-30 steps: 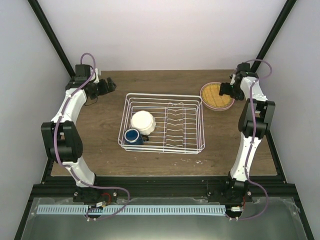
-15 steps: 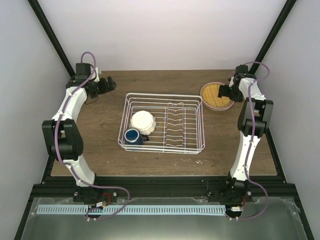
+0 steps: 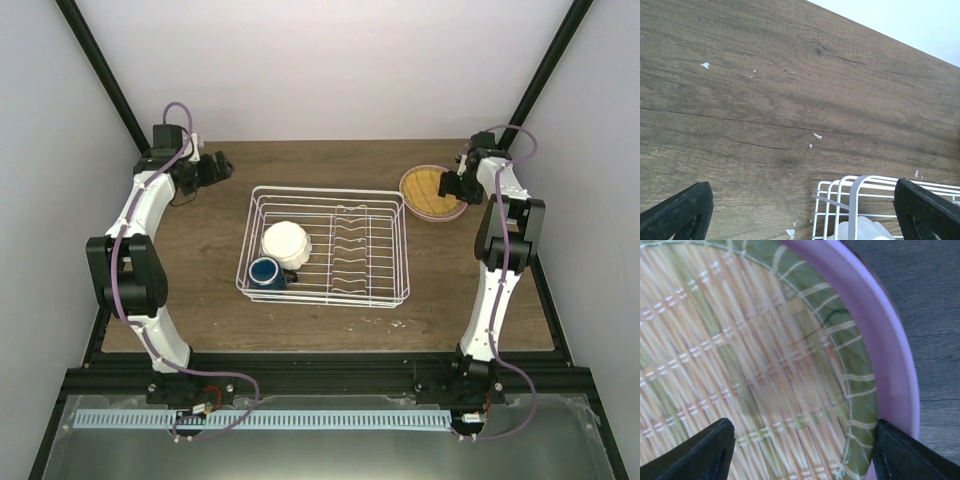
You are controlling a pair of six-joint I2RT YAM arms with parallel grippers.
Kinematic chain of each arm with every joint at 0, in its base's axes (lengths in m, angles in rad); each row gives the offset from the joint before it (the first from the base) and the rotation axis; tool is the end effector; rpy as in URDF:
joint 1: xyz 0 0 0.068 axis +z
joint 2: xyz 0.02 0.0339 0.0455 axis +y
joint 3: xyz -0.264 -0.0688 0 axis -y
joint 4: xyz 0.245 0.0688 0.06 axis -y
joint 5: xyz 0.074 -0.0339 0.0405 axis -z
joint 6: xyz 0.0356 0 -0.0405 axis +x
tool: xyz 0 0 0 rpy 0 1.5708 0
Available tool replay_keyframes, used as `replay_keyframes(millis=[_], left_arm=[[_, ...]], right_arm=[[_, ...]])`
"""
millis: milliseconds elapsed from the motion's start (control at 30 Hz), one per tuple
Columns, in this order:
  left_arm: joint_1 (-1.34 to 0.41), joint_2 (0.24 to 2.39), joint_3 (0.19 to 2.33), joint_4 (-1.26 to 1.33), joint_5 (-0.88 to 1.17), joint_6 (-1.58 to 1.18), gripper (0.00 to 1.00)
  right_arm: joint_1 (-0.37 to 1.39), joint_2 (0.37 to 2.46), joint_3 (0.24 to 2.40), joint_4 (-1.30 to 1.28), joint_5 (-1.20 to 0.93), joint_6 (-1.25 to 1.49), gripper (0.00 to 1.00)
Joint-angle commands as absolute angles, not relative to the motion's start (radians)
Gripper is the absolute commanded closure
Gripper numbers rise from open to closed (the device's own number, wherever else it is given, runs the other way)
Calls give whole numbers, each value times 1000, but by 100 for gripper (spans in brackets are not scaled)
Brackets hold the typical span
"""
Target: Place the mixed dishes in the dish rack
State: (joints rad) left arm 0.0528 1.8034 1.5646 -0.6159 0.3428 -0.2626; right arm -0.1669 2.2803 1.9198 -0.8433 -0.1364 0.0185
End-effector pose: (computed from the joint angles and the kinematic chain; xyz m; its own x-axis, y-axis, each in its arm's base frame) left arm 0.4038 0.0094 0.2896 -0.7718 -0.2856 -0.5681 -0.0308 0.9092 -0.4153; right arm 0.4757 -0.0752 0.1815 -0.9181 0.1733 -0.3564 0.1335 0.9820 0.1335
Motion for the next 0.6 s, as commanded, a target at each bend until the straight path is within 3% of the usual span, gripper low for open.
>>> replay_keyframes(millis=[0, 400, 567], left_arm=[[59, 1821, 1600, -623, 357, -272, 0], [59, 1829, 1629, -649, 371, -270, 1], [58, 1837, 1643, -658, 379, -269, 1]], right_arm=[[-169, 2320, 1894, -852, -145, 23, 27], [-212, 2263, 1740, -747, -269, 66, 44], [-212, 2252, 1706, -730, -297, 71, 65]])
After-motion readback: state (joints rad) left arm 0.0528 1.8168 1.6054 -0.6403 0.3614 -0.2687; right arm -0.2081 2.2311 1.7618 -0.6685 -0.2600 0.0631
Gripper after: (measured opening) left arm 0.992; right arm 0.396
